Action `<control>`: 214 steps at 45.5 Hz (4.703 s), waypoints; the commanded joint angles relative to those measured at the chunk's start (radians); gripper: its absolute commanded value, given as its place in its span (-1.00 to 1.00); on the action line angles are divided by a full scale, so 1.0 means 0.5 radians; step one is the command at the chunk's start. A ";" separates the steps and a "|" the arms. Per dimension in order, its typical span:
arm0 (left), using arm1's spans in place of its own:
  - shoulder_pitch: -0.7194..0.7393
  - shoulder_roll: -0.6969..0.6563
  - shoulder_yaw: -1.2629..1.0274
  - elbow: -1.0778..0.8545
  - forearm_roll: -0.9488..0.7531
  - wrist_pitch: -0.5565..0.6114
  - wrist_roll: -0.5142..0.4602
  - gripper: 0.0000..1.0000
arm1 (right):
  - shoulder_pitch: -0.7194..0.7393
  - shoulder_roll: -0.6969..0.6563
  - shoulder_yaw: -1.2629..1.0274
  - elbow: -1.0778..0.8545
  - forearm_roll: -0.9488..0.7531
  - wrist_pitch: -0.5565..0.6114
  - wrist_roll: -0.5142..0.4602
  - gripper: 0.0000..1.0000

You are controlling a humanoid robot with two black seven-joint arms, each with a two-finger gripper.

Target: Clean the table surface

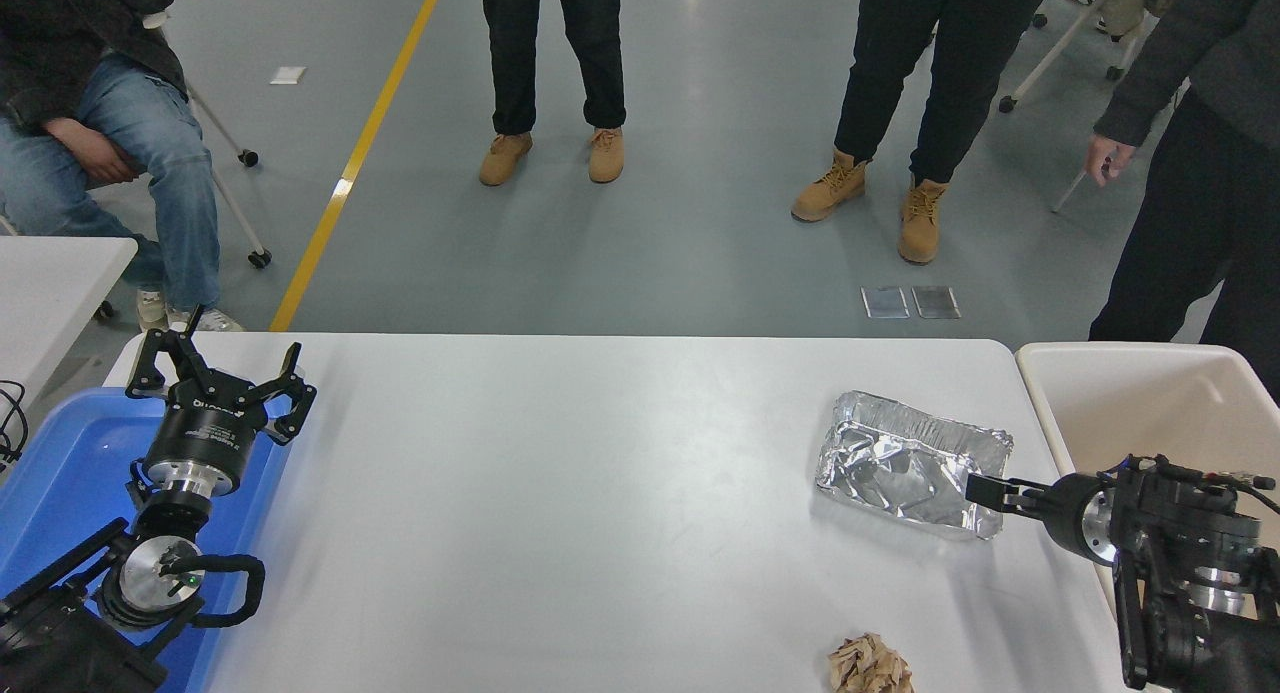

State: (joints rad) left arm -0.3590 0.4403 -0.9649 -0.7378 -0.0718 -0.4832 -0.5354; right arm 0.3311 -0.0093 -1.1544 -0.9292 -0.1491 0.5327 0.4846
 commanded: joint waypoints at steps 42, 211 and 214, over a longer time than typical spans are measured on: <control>0.000 0.000 0.000 0.000 -0.001 0.000 0.000 0.98 | 0.105 -0.021 0.035 0.373 -0.079 -0.304 0.003 0.34; 0.000 0.000 0.000 0.000 -0.001 0.000 0.000 0.98 | 1.114 -1.383 0.763 1.174 -0.119 0.279 0.307 -1.00; 0.000 0.000 0.000 0.000 -0.001 0.000 0.000 0.98 | 1.080 -1.377 0.763 1.174 -0.119 0.239 0.292 -1.00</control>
State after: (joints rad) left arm -0.3589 0.4402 -0.9649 -0.7378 -0.0720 -0.4832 -0.5353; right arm 0.9234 -0.6859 -0.7772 -0.3885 -0.2062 0.7533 0.6597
